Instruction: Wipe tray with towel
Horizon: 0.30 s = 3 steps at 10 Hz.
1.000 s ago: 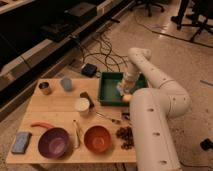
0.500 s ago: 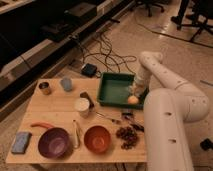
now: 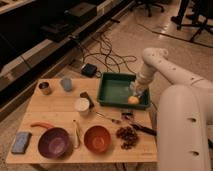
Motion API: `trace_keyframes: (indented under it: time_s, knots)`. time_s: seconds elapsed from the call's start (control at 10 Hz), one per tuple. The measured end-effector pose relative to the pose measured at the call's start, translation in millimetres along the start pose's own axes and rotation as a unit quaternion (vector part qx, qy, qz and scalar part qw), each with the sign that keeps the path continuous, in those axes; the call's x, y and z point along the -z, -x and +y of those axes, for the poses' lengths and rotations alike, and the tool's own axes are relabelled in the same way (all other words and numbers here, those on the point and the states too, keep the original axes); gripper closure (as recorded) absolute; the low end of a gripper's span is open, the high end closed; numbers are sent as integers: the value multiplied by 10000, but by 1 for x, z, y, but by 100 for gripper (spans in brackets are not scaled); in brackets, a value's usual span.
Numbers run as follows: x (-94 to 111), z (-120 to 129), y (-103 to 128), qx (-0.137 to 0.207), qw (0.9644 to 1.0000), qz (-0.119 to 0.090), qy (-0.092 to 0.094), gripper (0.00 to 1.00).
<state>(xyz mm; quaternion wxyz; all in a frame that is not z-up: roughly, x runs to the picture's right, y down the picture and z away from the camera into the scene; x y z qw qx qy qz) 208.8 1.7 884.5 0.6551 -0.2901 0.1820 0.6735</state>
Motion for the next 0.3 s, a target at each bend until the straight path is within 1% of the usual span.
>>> trace_keyframes:
  time_s: [0.1,0.2,0.3]
  knots:
    - [-3,14,0,41,9999,91,57,100]
    - [-3,25,-4,76,9996,212,143,100]
    - [-3,36,-14,131,9991,343,229,100]
